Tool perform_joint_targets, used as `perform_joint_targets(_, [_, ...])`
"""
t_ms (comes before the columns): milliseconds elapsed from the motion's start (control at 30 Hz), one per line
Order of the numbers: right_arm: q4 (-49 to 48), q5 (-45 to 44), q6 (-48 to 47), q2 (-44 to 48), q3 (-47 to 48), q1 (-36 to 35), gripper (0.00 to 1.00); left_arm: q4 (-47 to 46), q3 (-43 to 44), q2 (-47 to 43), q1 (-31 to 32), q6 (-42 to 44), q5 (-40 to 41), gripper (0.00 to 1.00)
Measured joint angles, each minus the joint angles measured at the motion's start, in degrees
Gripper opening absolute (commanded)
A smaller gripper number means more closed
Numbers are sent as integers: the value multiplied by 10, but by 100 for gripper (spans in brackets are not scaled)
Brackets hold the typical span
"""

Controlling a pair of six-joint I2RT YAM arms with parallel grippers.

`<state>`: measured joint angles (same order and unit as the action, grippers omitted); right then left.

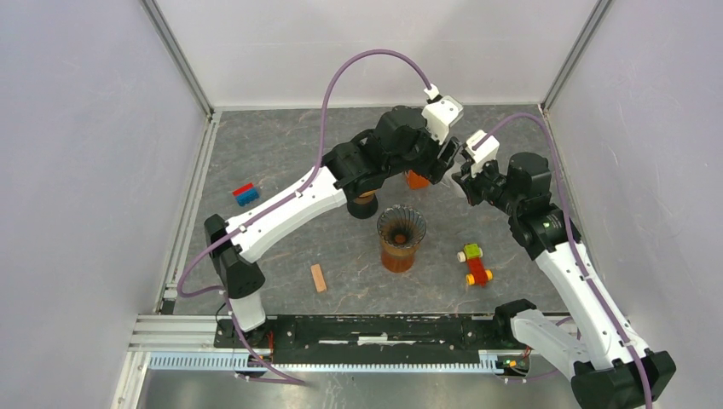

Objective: Place the coffee filter in the dripper
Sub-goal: Pick up the coffee filter from the coffee filter holder.

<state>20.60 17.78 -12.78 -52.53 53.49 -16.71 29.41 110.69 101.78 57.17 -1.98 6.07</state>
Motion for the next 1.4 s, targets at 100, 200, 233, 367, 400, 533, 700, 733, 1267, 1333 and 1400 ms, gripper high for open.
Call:
perform_joint_targets(100, [0, -1, 0, 2, 0, -1, 0, 0, 0, 5, 0, 0, 3, 71])
perform_joint_targets(200, [0, -1, 0, 4, 0, -1, 0, 0, 0, 6, 0, 0, -2, 68])
perform_joint_targets(233, [0, -1, 0, 5, 0, -1, 0, 0, 0, 6, 0, 0, -5, 67])
perform_joint_targets(367, [0, -3, 0, 7, 0, -1, 0, -5, -1, 6, 0, 1, -28, 60])
perform_joint_targets(400, [0, -3, 0, 8, 0, -1, 0, -8, -3, 6, 0, 1, -34, 59])
perform_joint_targets(533, [0, -6, 0, 10, 0, -1, 0, -10, -11, 6, 0, 2, -50, 59])
perform_joint_targets(700, [0, -12, 0, 10, 0, -1, 0, -10, -24, 6, 1, 3, -46, 60])
perform_joint_targets(733, [0, -12, 0, 10, 0, -1, 0, -10, -26, 6, 1, 3, -45, 60])
perform_joint_targets(1267, [0, -16, 0, 10, 0, -1, 0, -10, -26, 6, 2, 12, -21, 38])
perform_joint_targets(1333, [0, -16, 0, 10, 0, -1, 0, -10, -26, 6, 4, 22, -13, 36])
perform_joint_targets(1400, [1, -18, 0, 10, 0, -1, 0, -10, -26, 6, 8, 35, -1, 33])
